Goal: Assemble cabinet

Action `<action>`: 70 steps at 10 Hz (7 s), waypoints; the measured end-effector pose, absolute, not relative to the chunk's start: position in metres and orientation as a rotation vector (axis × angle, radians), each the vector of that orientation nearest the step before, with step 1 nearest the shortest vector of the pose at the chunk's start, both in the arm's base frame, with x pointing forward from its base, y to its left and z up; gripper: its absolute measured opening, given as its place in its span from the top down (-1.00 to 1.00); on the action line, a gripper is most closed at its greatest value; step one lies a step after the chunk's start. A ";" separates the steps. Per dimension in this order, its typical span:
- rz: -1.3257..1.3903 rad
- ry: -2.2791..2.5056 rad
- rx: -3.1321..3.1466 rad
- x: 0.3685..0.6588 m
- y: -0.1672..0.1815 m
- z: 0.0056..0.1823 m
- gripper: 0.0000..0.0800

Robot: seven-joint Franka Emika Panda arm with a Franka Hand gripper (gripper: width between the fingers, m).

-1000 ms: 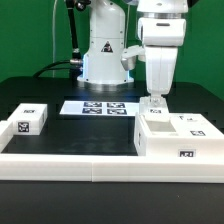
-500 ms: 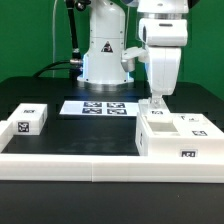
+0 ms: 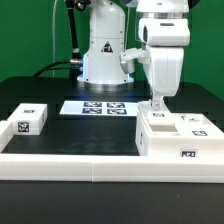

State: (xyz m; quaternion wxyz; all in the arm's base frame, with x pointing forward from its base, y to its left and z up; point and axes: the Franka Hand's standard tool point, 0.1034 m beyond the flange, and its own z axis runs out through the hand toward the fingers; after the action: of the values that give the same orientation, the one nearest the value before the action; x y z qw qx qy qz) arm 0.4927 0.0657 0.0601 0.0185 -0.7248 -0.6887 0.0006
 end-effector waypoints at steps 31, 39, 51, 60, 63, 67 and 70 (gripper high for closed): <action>-0.082 -2.171 -2.237 0.576 0.062 0.061 -1.00; -0.139 -1.840 -2.549 0.540 0.066 0.076 -0.99; -0.108 0.238 -2.971 0.520 0.086 0.070 -0.99; -0.108 0.231 -2.999 0.492 0.109 0.048 -0.99; -0.105 0.227 -2.999 0.492 0.109 0.047 -0.99; -0.103 0.202 -3.010 0.490 0.111 0.044 -0.99; -0.118 0.149 -3.048 0.492 0.100 0.036 -0.99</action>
Offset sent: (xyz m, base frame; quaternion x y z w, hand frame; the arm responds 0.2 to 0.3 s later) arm 0.0290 0.0102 0.0086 -0.0184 0.0004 -0.1140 0.9933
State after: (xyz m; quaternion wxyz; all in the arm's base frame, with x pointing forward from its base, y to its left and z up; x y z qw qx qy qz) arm 0.4916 0.1000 0.0361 0.0436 -0.9971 0.0486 -0.0387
